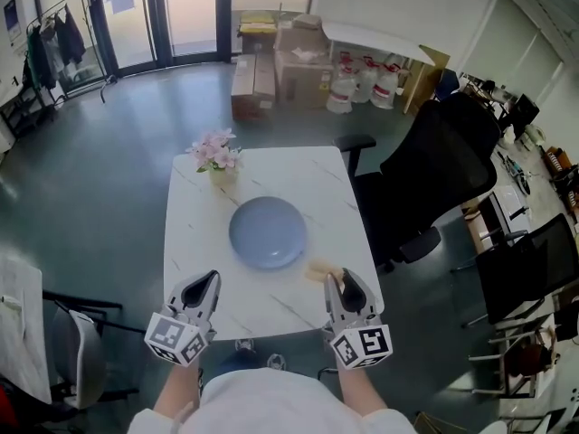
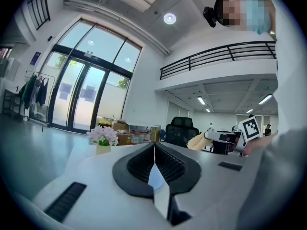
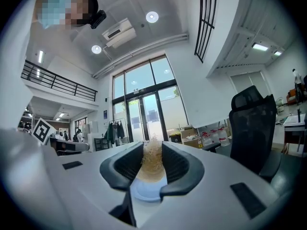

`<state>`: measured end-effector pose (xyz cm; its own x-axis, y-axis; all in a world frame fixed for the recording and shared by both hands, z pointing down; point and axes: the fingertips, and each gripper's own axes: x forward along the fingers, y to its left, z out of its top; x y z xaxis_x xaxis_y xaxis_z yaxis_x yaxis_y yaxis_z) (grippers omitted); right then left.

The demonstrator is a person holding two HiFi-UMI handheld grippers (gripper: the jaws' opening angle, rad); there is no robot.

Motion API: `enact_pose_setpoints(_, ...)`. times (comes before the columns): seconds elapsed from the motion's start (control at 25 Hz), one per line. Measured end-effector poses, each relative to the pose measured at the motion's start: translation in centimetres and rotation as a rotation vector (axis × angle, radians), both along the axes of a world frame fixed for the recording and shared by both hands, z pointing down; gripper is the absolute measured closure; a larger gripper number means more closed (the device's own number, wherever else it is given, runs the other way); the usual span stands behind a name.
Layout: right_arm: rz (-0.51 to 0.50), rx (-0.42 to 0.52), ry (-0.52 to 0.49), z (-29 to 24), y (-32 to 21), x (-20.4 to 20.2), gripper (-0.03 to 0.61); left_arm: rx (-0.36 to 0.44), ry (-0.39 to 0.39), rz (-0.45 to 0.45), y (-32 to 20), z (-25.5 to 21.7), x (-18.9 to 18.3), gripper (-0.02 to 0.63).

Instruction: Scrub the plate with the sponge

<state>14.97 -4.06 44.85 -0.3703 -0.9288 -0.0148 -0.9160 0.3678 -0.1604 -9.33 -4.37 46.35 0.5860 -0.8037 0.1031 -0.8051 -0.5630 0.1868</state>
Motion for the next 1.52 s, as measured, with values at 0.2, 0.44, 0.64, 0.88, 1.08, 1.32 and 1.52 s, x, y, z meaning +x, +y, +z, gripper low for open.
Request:
enact_pose_setpoints(0.2,0.033,0.015,-0.001,-0.5,-2.8,-1.4,0.460,0.006,-0.007,0.035,-3.7,-0.2,-1.2,0.580)
enact_pose_setpoints(0.44,0.069,0.023,0.006,-0.8,-4.9,-3.1,0.460,0.011,-0.007,0.073,-7.0,-0.2,-2.7,0.580)
enact_pose_setpoints(0.64,0.084,0.011,0.008,-0.3,-6.3,-4.0,0.460,-0.004,-0.009,0.104,-8.8,0.3,-2.9,0.580)
enact_pose_setpoints(0.88,0.060,-0.019,0.009,1.2,-8.3,-4.0,0.460,-0.024,-0.008,0.095,-10.7,1.2,-2.6,0.580)
enact_pose_setpoints(1.08,0.021,-0.032,0.007,1.7,-10.8,-3.5,0.460,-0.041,-0.008,0.066,-12.3,2.0,-1.9,0.580)
enact_pose_setpoints(1.32,-0.028,-0.041,0.003,2.0,-13.3,-3.0,0.460,-0.056,-0.018,0.029,-14.0,2.5,-1.0,0.580)
enact_pose_setpoints(1.52,-0.055,-0.045,0.004,2.3,-14.9,-3.2,0.460,-0.072,-0.020,0.003,-15.6,3.2,-0.9,0.580)
